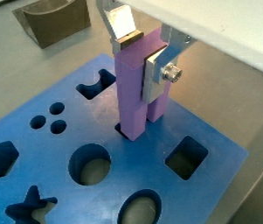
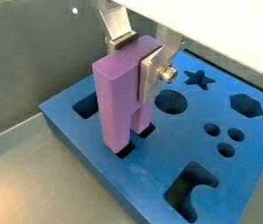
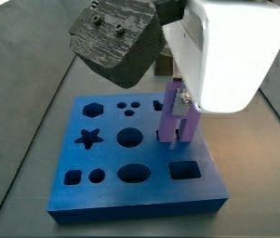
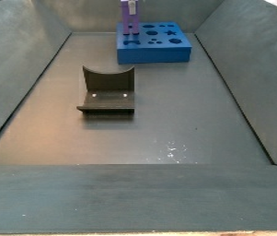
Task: Pick up the double-square object. Move up. Place the double-square object on the fixture. Regrasp the double-square object. Move to above the board. Insert the double-square object.
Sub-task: Insert the double-square object.
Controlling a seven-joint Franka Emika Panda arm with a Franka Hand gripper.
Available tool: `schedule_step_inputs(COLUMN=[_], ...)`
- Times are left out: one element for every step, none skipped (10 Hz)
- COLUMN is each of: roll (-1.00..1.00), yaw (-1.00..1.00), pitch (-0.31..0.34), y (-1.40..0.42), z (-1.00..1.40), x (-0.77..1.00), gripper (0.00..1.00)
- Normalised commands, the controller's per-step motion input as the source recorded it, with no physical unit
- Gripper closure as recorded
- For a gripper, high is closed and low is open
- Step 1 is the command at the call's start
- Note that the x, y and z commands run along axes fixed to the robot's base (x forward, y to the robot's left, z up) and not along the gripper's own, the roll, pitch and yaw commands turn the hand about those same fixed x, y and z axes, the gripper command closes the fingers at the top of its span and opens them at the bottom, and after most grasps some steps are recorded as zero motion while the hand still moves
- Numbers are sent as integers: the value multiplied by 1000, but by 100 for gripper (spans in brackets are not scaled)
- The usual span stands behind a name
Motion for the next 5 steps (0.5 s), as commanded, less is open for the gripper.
schedule_step_inputs(roll=[0, 77, 280, 374, 346], yaw=[74, 83, 111, 106, 140], pitch=[-51, -63, -9, 0, -89], y=[80, 46, 0, 0, 0], z=[-126, -126, -86, -63, -91], x=[-23, -111, -151, -211, -217], gripper=[100, 100, 100, 100, 100])
